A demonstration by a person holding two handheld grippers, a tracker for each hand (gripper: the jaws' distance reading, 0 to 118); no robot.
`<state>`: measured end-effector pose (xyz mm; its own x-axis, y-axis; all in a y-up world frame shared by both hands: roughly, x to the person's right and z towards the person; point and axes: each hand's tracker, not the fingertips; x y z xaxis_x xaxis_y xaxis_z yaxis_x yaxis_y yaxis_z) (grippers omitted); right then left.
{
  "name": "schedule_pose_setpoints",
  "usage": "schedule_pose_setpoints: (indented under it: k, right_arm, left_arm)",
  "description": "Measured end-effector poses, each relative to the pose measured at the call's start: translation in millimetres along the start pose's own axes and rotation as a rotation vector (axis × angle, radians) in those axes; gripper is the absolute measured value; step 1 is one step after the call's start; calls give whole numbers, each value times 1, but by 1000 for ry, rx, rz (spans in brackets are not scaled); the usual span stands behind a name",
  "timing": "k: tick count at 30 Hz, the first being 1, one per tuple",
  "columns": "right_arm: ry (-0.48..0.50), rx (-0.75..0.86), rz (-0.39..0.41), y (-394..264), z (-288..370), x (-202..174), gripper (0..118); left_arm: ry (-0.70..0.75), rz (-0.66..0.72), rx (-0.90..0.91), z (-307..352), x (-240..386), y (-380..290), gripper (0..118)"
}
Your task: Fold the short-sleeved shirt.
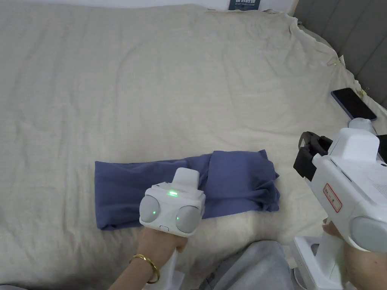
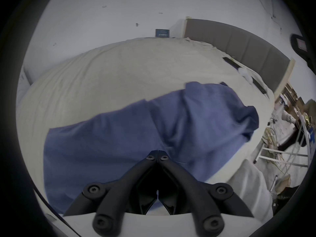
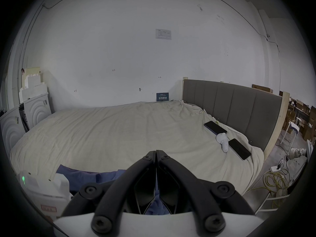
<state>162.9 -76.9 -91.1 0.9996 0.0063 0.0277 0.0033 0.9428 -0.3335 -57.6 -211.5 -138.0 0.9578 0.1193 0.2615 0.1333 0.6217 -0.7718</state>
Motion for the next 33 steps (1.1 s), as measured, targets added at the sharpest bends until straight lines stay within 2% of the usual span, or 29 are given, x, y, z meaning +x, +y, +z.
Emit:
schedule_pose_setpoints:
  k: [3, 5, 7, 10, 13, 16, 18, 20, 21, 22, 23, 25, 26, 33]
  right_arm:
    - [5, -1, 2, 0, 3, -4, 0]
    - [5, 1, 12, 1, 6, -5, 0]
    - [3, 7, 18, 3, 7, -3, 0]
    - [4, 16, 13, 6, 7, 1, 0]
    - [7, 30, -4, 10, 6, 3, 0]
    - [7, 45, -13, 15, 5, 2, 0]
    - [9, 52, -18, 17, 4, 1, 0]
    - [12, 59, -21, 19, 3, -1, 0]
    - [13, 61, -22, 19, 2, -2, 0]
    - [13, 61, -22, 19, 2, -4, 0]
    - [12, 60, -21, 19, 2, -6, 0]
    - [14, 57, -16, 19, 2, -7, 0]
    - [13, 54, -11, 18, 3, -9, 0]
    - [-1, 22, 5, 14, -2, -11, 0]
  left_arm:
    - [-228, 141, -99, 3, 0, 5, 0]
    - [-274, 261, -42, 18, -7, 13, 0]
    - [-294, 280, 28, 35, -23, 29, 0]
    - [-242, 284, 126, 66, -61, 53, 0]
    - [-193, 349, 207, 93, -115, 70, 0]
    - [-121, 393, 216, 108, -169, 76, 0]
    - [-165, 437, 152, 110, -202, 74, 0]
    - [-225, 537, 97, 110, -226, 66, 27]
    - [-249, 569, 88, 109, -238, 59, 54]
    - [-264, 586, 78, 105, -246, 52, 93]
    - [-281, 595, 42, 101, -253, 45, 115]
    - [-324, 618, -15, 95, -257, 36, 118]
    - [-389, 654, -18, 93, -264, 31, 118]
    - [-411, 678, -141, 58, -272, 9, 118]
